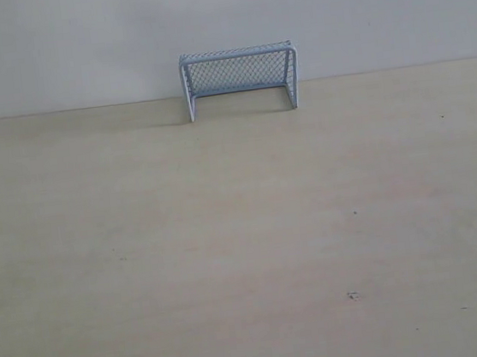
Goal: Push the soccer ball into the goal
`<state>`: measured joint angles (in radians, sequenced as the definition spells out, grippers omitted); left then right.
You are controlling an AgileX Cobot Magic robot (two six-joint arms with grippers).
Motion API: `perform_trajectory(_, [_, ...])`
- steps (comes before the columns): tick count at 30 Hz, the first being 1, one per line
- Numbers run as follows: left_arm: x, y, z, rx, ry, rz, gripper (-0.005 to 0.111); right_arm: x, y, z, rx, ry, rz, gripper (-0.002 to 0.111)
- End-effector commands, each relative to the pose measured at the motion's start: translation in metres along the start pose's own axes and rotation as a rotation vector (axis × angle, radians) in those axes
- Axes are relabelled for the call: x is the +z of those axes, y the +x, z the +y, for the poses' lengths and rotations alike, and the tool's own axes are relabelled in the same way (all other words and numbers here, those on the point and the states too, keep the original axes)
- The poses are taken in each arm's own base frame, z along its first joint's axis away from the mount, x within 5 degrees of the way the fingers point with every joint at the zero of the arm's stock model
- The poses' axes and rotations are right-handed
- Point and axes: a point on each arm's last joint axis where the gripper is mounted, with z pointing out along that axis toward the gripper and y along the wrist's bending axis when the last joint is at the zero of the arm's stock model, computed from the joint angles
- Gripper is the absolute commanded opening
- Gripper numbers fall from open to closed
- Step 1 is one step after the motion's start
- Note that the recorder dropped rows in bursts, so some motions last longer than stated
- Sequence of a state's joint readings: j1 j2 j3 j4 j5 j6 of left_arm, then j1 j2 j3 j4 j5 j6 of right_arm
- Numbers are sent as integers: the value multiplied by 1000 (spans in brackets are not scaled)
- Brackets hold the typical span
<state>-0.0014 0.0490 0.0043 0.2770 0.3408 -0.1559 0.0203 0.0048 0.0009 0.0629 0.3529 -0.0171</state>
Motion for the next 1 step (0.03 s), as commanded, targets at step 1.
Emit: perform_trajectory(1, [0, -2, 0, -7, 8, -5, 6, 0, -1, 0, -8, 1, -16, 0])
